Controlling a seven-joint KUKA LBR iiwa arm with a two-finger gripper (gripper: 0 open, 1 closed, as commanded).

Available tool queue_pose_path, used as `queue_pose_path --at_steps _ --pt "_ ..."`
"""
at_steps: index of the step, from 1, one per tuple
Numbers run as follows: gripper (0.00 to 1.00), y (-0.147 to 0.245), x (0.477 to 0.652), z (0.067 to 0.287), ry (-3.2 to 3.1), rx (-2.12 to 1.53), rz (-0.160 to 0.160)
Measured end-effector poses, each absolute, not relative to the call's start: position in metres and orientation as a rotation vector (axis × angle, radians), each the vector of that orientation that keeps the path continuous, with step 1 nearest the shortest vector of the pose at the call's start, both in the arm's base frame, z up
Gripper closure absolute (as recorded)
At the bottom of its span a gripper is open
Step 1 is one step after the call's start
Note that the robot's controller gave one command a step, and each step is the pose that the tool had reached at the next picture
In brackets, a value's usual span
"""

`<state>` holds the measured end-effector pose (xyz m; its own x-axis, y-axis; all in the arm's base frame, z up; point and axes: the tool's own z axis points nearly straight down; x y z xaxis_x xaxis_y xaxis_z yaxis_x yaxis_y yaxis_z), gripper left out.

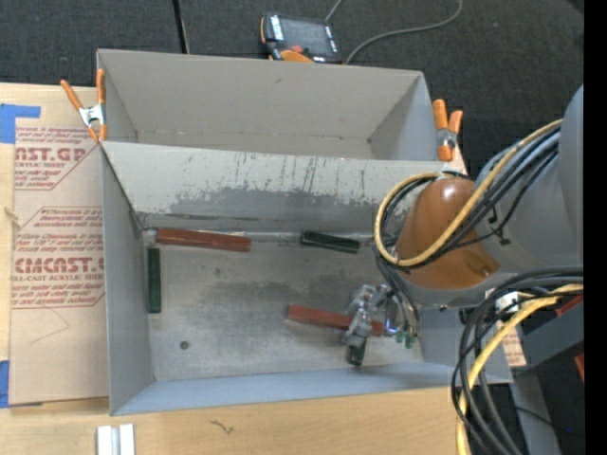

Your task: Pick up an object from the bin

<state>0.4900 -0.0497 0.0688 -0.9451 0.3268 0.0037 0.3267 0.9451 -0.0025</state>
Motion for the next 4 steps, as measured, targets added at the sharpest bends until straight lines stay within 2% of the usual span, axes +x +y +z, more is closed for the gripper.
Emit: queue_pose_path --at_steps 1,2,3,4 --pt "1.00 -0.017 0.537 0.212 -3.149 -0.125 -0.001" --pt "0.00 -0.017 0.535 0.209 -3.141 -0.128 -0.001" --pt "0.00 -0.021 0.566 0.067 -3.137 -0.054 0.000" --pt "1.00 -0.022 0.568 0.072 -3.143 -0.055 -0.001"
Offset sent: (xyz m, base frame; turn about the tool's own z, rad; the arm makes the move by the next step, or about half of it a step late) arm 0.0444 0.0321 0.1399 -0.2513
